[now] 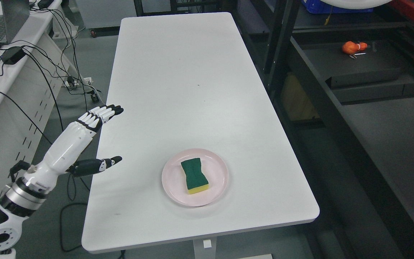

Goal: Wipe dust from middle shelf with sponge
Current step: 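Reach the left hand over the pink plate toward the sponge, then lower the left hand onto the green-and-yellow sponge and close the fingers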

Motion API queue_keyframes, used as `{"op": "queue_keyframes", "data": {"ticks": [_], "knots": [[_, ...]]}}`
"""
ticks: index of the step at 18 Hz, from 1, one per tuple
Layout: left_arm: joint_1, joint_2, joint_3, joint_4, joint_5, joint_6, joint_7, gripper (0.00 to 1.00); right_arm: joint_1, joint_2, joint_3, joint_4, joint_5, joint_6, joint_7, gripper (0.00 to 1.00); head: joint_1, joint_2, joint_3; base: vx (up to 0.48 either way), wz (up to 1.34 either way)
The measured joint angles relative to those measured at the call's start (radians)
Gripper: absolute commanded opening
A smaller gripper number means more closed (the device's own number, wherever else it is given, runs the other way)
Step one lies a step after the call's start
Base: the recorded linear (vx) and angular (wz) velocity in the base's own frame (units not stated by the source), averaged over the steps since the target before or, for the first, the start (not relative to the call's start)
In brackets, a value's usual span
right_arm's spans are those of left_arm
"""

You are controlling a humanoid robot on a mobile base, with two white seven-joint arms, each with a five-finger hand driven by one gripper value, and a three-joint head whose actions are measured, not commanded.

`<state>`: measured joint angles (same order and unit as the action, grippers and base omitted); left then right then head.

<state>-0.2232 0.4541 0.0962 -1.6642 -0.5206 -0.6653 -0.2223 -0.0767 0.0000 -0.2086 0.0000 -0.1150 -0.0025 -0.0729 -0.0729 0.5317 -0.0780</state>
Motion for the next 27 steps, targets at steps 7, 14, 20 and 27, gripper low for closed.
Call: {"op": "queue_keyframes", "data": {"ticks": [7, 14, 20, 27], "knots": [[-0.206, 0.091, -0.198, 0.037, -0.304, -0.112, -0.013, 0.98, 0.000, 0.000, 0.000, 0.000, 0.000, 0.000, 0.000, 1.00, 0.0000, 0.000, 0.000, 0.000, 0.00], [-0.355, 0.100, -0.419, 0.060, -0.395, -0.120, -0.121, 0.94, 0.000, 0.000, 0.000, 0.000, 0.000, 0.000, 0.000, 1.00, 0.0000, 0.000, 0.000, 0.000, 0.00], [-0.430, 0.079, -0.541, 0.089, -0.488, -0.121, -0.162, 0.93, 0.000, 0.000, 0.000, 0.000, 0.000, 0.000, 0.000, 1.00, 0.0000, 0.000, 0.000, 0.000, 0.00], [-0.501, 0.029, -0.656, 0.134, -0.551, -0.121, -0.166, 0.89, 0.000, 0.000, 0.000, 0.000, 0.000, 0.000, 0.000, 1.00, 0.0000, 0.000, 0.000, 0.000, 0.00]]}}
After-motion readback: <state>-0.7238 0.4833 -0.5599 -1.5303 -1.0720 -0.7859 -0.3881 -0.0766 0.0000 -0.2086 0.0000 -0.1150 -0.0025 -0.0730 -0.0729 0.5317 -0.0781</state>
